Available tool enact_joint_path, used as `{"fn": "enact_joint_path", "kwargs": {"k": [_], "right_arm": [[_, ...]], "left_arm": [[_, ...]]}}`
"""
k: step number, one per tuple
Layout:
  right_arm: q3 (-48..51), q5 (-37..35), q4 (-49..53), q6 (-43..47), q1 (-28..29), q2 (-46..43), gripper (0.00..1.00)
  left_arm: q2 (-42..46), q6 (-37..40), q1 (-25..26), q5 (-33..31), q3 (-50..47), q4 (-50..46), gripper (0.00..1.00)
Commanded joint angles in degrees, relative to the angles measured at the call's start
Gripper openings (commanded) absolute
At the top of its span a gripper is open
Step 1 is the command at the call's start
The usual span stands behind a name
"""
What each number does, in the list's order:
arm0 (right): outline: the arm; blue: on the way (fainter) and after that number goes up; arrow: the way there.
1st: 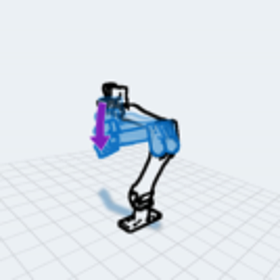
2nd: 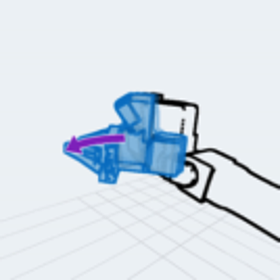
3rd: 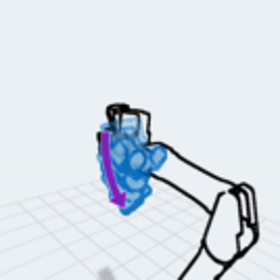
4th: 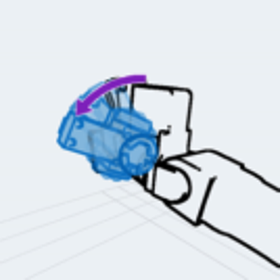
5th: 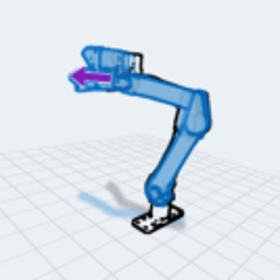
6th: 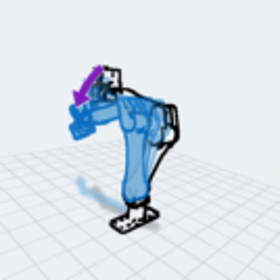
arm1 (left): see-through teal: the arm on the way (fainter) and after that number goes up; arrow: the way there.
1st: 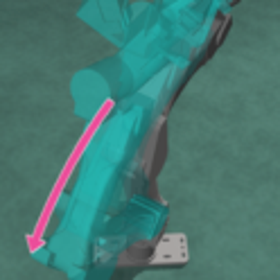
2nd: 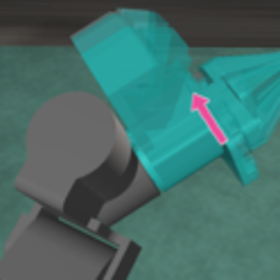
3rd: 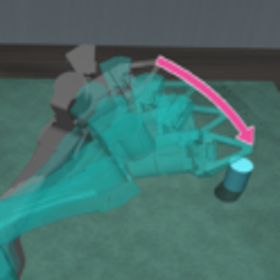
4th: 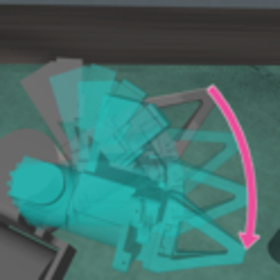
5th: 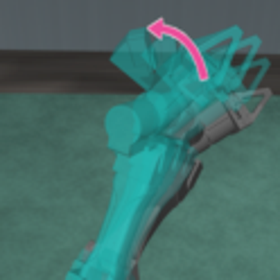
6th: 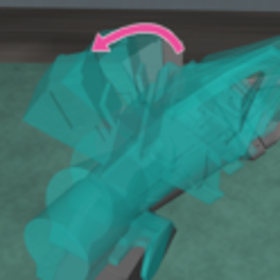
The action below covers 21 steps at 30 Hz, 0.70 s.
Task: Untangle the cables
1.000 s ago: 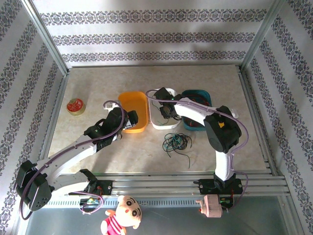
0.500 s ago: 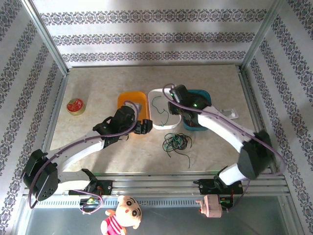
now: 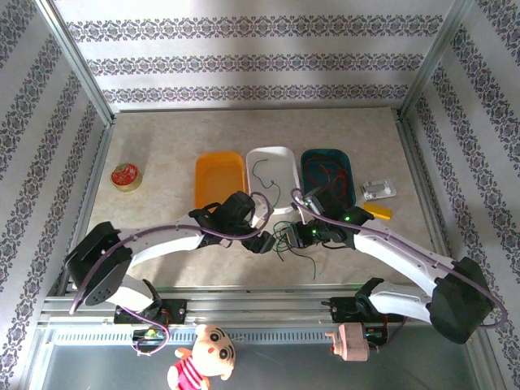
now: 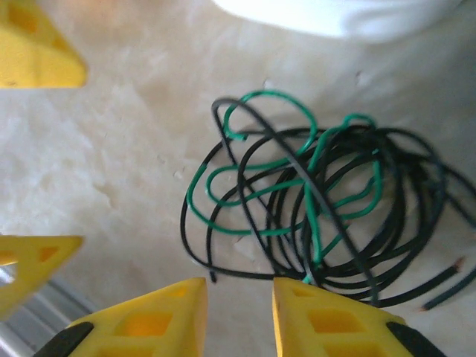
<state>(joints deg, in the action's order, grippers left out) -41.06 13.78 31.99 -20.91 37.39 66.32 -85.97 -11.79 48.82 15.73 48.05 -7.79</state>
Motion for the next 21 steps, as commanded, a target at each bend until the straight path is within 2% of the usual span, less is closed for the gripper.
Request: {"fn": "enact_joint_path", "kwargs": {"k": [1,9,21], "right_arm": [[0.9,2.2,0.7,-1.0,0.5,2.3,0.28],[0.7,-5.0,0.4,-2.3,-1.2,5.5,0.26],[0.6,-7.1,-1.2,-2.2,-5.1,5.8,0.26]], "left_arm": [[-3.1,2.0,1.5,-1.3,2.2,3.1,0.81],[-8.5,1.0,2.6,-4.3,4.2,6.7,0.75],[-14.1,0.9,4.1,-7.1,7.7,8.4,0.69]]}}
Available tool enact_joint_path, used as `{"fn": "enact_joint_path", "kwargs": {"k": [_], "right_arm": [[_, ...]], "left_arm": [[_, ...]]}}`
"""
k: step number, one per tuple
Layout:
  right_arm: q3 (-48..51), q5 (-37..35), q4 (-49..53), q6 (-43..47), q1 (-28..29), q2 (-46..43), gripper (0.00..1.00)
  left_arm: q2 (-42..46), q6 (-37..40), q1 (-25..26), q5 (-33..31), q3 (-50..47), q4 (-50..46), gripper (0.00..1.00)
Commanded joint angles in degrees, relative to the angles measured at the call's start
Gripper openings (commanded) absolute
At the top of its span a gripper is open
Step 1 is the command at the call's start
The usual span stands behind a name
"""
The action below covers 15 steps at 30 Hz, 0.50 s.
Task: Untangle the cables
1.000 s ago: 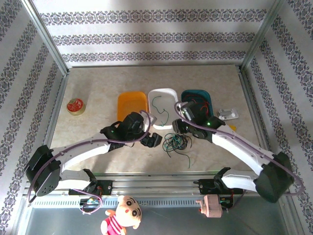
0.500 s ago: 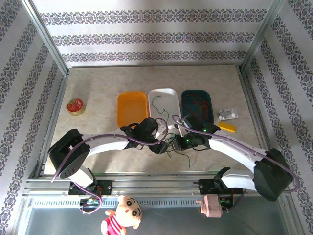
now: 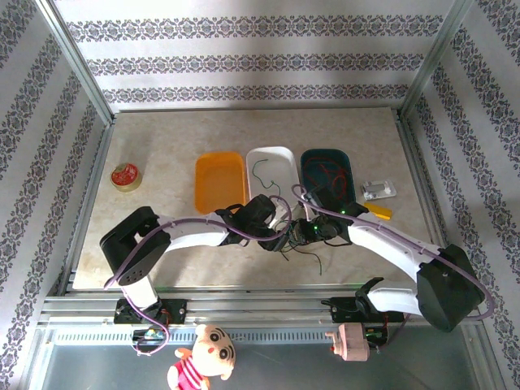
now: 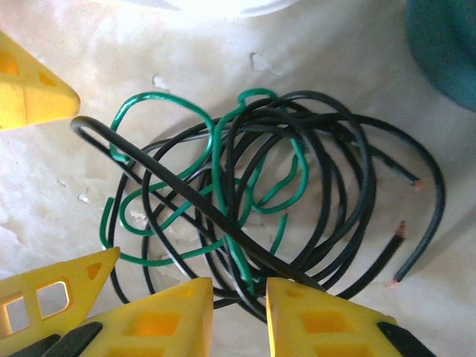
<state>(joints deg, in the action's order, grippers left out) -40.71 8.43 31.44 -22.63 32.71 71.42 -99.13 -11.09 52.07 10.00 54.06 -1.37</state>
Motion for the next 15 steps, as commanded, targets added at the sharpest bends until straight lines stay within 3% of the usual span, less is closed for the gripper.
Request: {"fn": "enact_joint_path", "kwargs": {"k": [1,10,15], "right_arm": [[0.0,-1.7,-0.9,-0.5,-0.5,1.4,0.26],[-0.3,-1.4,-4.4,-1.2,-0.2,6.5,0.25],[-0.2,1.0,-5.3,-1.5,0.2,7.0,0.09]], "left_arm": [[-1.1,0.2,0.8,-1.4,1.8,2.3,0.68],[-3.4,0.5,0.8,0.4,2.4,4.8,0.65],[-4.7,0.7,0.8,1.0,2.4,5.8,0.57]]}}
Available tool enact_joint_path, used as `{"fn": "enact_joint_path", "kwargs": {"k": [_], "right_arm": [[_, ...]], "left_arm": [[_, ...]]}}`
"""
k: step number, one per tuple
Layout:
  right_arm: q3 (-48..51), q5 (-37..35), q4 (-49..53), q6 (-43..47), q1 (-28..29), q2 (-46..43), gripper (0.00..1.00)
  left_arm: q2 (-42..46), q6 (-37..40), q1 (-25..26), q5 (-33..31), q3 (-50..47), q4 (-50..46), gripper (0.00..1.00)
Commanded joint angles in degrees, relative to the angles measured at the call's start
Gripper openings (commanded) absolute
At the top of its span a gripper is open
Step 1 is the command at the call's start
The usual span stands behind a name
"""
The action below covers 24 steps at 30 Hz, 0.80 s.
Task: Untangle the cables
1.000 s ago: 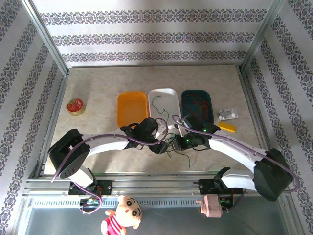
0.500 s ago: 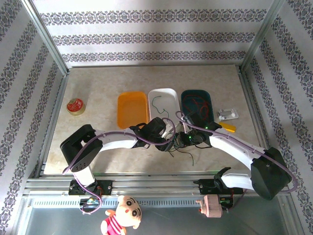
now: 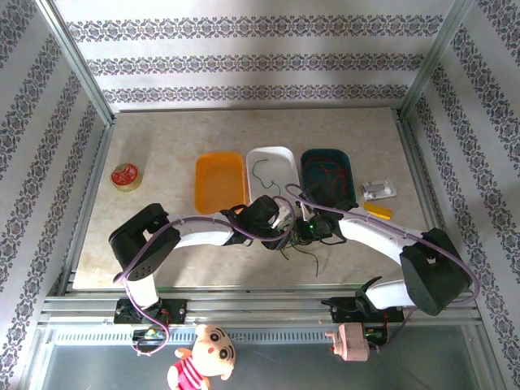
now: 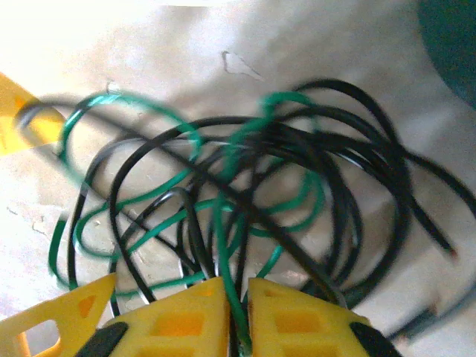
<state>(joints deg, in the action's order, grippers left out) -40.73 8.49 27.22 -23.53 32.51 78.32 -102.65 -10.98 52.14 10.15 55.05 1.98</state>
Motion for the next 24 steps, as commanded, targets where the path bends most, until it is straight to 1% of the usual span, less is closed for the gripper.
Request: {"fn": "enact_joint_path", "kwargs": {"k": [1,5,8,12,14,18,24], "right_arm": [[0.0,1.6,-1.0,-0.6,0.4,-0.6,0.06],[0.9,6.9,-0.6,-0.3,0.3,-5.6,0.03],[1.1,14.2,0.0,-0.9,-0.2,-10.6,0.02],[0.7,21.5,1.7,-2.7,-2.1,-16.7,0.02],[0.5,24.7,2.3,-3.8,-4.0,-19.1,0.02],[0.6,30.1,2.5,-6.3,-9.4,-23.3,0.02],[2.0,38.4,1.2,-10.2,-19.9,-27.1,0.02]], "left_arm": [[-1.5,0.6,0.8,0.9,1.5,2.7,0.55],[-2.8,0.6,0.8,1.1,1.7,3.2,0.39],[-3.3,0.8,0.7,1.1,2.0,3.2,0.30],[-3.6,0.9,0.7,1.1,2.0,3.0,0.09],[-3.6,1.0,0.7,0.8,1.8,2.8,0.01],[-2.7,1.1,0.5,0.7,0.7,1.6,0.00],[0.1,0.8,-0.2,1.7,-3.8,-1.4,0.00]]}}
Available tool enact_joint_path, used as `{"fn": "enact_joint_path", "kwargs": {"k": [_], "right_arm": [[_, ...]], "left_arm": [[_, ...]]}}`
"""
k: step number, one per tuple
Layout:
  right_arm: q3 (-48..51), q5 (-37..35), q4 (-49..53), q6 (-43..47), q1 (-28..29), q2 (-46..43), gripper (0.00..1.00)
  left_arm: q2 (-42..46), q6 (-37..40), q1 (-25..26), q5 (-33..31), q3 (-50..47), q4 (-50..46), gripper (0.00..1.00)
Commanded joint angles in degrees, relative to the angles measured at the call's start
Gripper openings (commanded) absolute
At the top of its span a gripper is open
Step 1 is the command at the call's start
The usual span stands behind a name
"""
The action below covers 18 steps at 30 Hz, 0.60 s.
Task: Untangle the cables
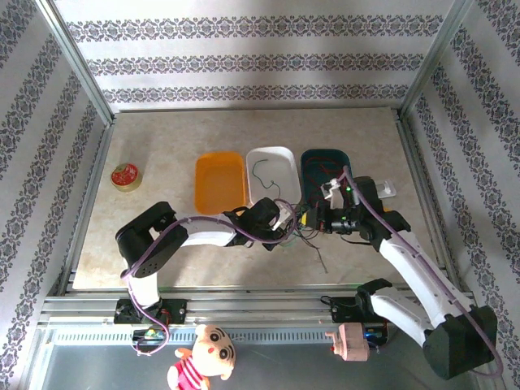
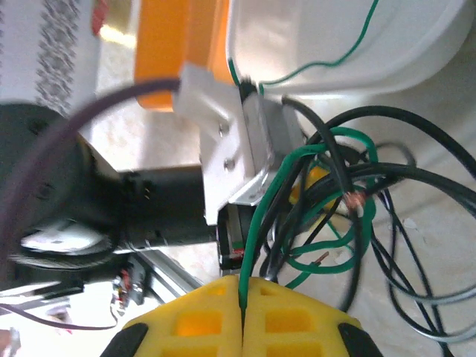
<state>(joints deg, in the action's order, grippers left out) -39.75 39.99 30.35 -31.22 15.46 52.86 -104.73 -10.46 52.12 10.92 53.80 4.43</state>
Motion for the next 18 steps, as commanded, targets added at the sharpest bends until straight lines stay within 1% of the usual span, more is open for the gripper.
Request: {"fn": "enact_joint_path", "kwargs": {"k": [1,4,9,11,14,15,18], "right_arm": [[1.2,7.9,-1.9,-2.9,-4.7,-2.2,0.02],[1.6,9.3,-1.7,-3.6,-9.2,-3.6,0.02],[2.1,7.4,-2.0,-5.2,-10.1,-2.3,0.04],[1.6,4.1,1.3,-3.4,-10.2,-1.0,0.04],[0.4,-3.9,7.8,0.2,-10.1,1.7,0.03],[0.5,-6.3,8.9,0.5,-10.1,2.5,0.03],[2.2,-10.5,9.7,-0.1,-9.8,4.3,0.03]], "left_arm": [[3.0,0.1,-0.3,0.9,-3.7,-4.1,0.00],[5.2,-0.5,-0.6,1.1,-7.6,-4.8,0.00],[9.4,-1.5,-0.6,-0.5,-11.4,-7.3,0.00],[11.3,-1.5,-0.8,-1.4,-12.4,-7.9,0.00],[14.8,-1.7,-1.3,-2.0,-13.2,-8.6,0.00],[16.3,-1.8,-1.6,-1.8,-13.5,-8.6,0.00],[20.5,-1.6,-2.7,1.0,-13.9,-8.4,0.00]]}}
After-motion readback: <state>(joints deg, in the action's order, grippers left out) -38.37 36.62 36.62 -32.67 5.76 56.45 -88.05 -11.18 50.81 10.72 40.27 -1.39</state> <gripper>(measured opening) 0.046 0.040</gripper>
